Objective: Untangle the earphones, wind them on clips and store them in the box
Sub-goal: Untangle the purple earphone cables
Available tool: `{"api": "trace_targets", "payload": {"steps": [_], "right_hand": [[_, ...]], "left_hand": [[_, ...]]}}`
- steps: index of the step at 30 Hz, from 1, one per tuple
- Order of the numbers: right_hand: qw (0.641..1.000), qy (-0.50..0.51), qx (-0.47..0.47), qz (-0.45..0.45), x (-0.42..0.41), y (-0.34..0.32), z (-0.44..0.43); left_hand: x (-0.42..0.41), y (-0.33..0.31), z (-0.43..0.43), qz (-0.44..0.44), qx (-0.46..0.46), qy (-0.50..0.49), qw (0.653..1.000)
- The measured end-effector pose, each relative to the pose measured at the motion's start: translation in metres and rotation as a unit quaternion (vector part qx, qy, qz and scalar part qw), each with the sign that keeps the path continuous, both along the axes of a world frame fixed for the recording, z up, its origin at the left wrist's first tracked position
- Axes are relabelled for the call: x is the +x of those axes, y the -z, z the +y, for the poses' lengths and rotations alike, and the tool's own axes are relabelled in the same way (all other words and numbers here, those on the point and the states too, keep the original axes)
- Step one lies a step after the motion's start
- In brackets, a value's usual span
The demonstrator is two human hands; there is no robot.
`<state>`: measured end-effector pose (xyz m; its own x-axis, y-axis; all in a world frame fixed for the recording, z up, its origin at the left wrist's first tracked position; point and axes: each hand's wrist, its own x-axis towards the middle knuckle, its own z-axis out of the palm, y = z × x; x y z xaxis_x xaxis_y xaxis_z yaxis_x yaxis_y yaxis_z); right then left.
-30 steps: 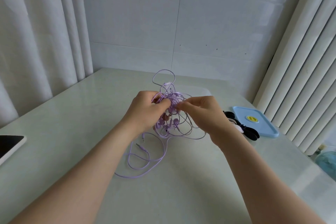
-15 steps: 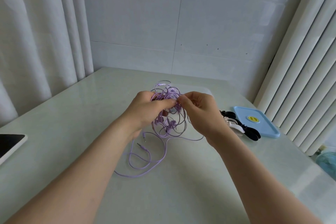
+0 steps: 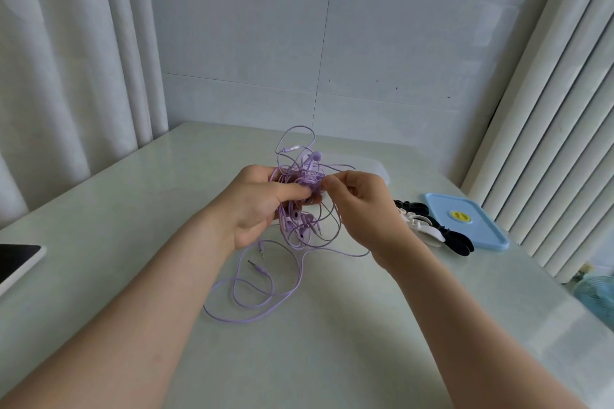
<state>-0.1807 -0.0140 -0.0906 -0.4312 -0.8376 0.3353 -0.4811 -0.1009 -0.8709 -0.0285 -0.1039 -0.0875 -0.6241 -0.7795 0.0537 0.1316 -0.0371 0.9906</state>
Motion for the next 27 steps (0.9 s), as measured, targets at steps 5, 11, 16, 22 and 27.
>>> {"api": "trace_targets", "payload": {"steps": [5, 11, 16, 22, 27], "right_hand": [[1.000, -0.016, -0.002, -0.025, 0.0000, -0.0003, -0.0010], [1.000, -0.003, -0.020, 0.012, -0.0061, -0.0023, 0.0031], [0.998, -0.016, -0.030, 0.050, -0.0060, -0.0019, 0.0021], [0.997, -0.011, -0.033, 0.076, -0.0048, -0.0032, 0.0054], [0.998, 0.041, -0.006, 0.042, -0.0024, -0.0057, 0.0072]], "left_hand": [[-0.0002, -0.0007, -0.0007, -0.014, 0.018, -0.016, 1.000], [-0.0001, -0.0026, 0.0007, 0.000, 0.031, -0.041, 0.999], [0.0013, -0.0024, -0.0025, -0.005, 0.024, -0.044, 0.999], [0.0028, -0.0031, -0.0030, -0.015, 0.015, -0.032, 0.999], [0.0032, -0.0074, -0.0017, 0.016, 0.030, -0.022, 0.999]]}}
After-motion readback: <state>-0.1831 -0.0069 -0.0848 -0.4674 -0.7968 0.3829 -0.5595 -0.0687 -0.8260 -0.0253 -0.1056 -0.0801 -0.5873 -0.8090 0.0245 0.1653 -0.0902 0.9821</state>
